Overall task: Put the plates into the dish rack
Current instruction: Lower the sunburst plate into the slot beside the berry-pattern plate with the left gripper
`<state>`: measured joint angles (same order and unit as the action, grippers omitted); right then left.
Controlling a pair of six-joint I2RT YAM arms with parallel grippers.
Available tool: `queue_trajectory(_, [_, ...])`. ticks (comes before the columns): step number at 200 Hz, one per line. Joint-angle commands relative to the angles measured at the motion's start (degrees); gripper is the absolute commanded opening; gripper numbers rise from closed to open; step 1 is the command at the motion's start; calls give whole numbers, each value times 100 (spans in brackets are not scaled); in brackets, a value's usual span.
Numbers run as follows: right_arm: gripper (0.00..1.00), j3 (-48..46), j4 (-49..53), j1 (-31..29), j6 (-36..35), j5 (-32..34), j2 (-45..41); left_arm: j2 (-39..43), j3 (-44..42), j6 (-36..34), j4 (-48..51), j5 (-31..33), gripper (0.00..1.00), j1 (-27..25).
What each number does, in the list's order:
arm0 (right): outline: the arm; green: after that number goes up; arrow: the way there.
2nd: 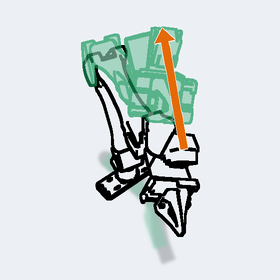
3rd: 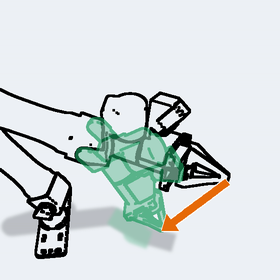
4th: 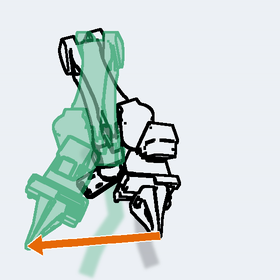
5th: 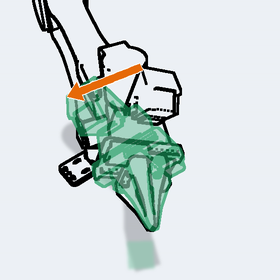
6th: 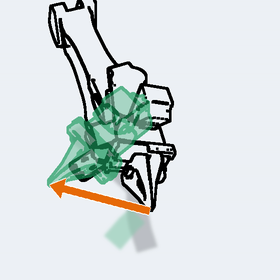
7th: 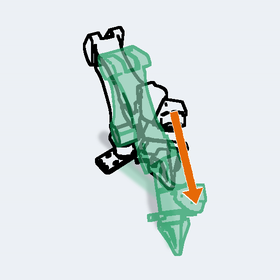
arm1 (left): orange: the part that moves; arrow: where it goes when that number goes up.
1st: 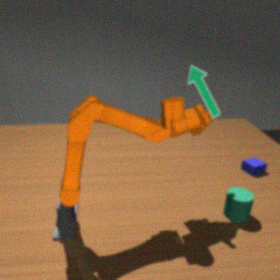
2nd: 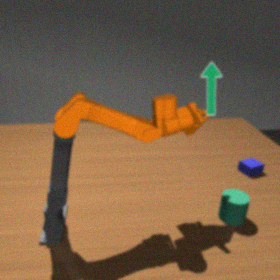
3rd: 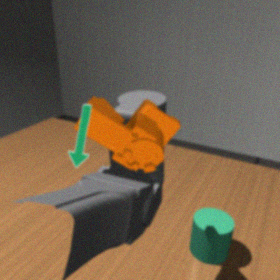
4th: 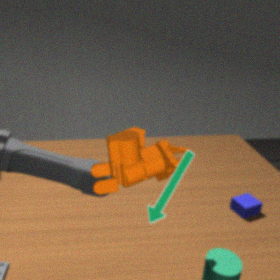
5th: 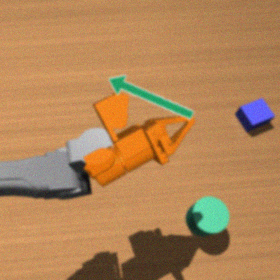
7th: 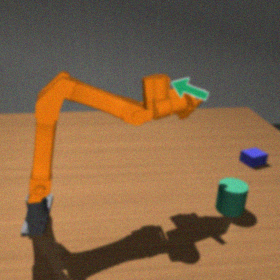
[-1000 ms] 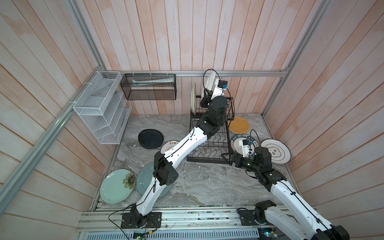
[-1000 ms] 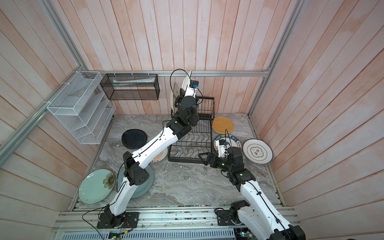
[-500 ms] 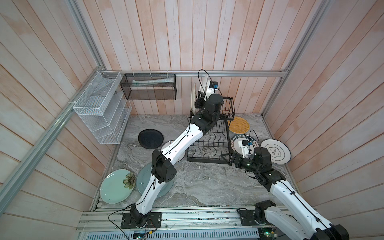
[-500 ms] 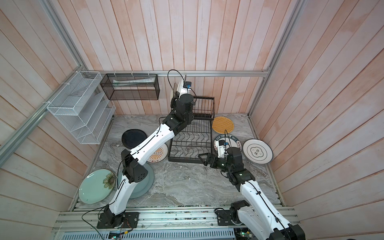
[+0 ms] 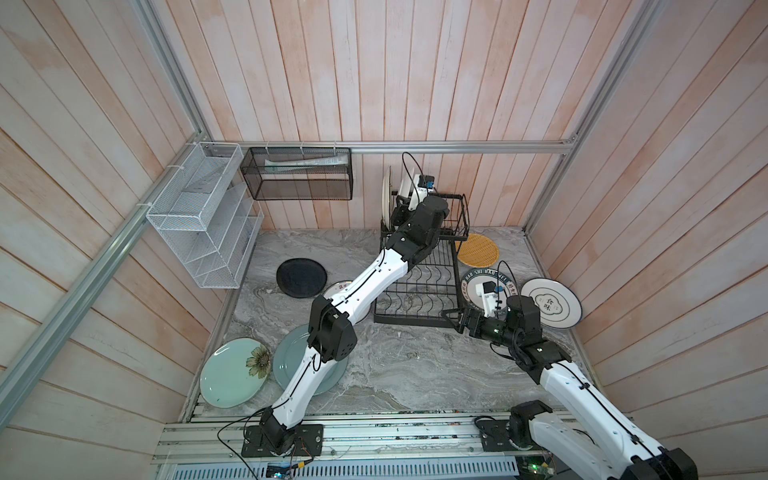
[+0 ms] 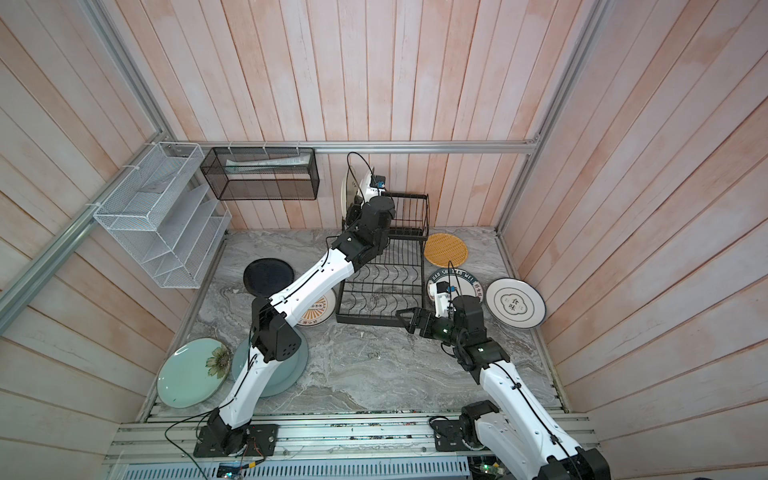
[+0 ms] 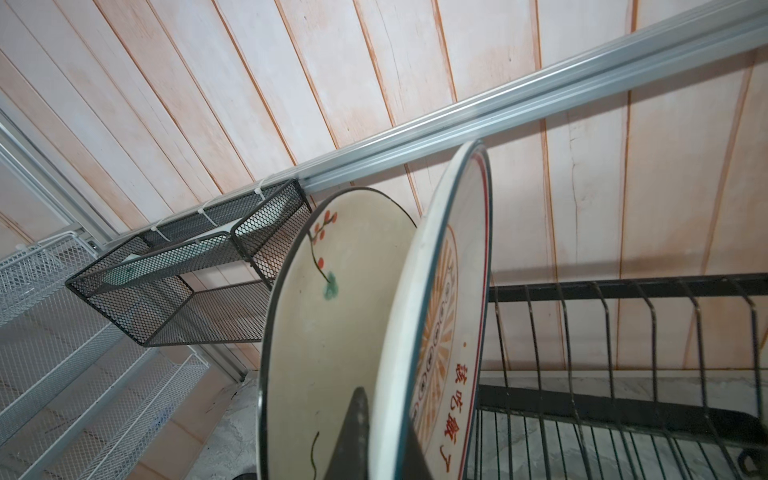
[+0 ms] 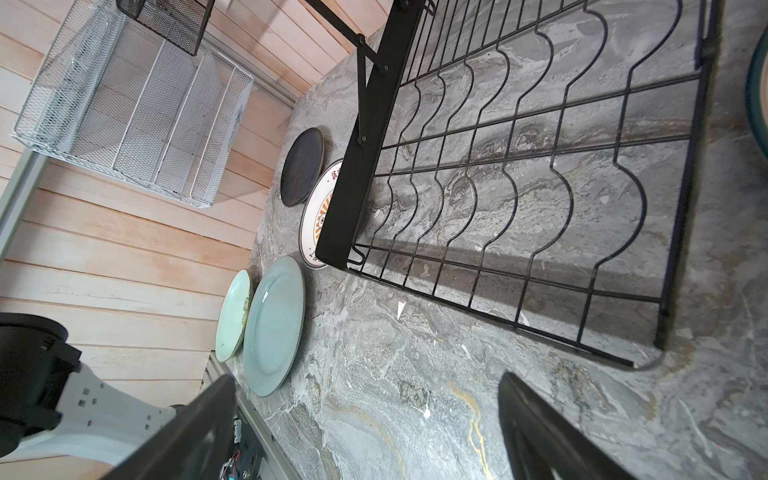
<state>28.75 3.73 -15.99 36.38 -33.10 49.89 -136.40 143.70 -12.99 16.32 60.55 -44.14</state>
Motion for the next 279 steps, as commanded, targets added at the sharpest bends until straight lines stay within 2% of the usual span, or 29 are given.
queue_trajectory(1, [98, -63, 108, -27, -44, -63, -78, -71, 61, 173, -109, 210, 0, 40])
queue_trajectory(37, [98, -56, 117, -27, -52, -98, -72, 56, 91, 401, -168, 351, 0, 42])
queue_trajectory(79, [98, -77, 88, -25, -43, -112, -54, 296, -131, -266, -1174, 717, 0, -46])
queue_trajectory(102, [98, -106, 38, -27, -25, -135, -41, 251, -108, -388, -1255, 789, 0, -29])
queue_trajectory(154, [98, -203, -10, -27, 4, -179, -50, -179, 330, 96, -318, 551, 0, -13])
queue_trajectory(257, [98, -194, 28, -27, 9, -171, -94, -261, 314, 1164, 757, 37, 0, 64])
queue_trajectory(279, [98, -183, 31, -27, 1, -162, -86, -85, 194, 1418, 901, -192, 11, 60])
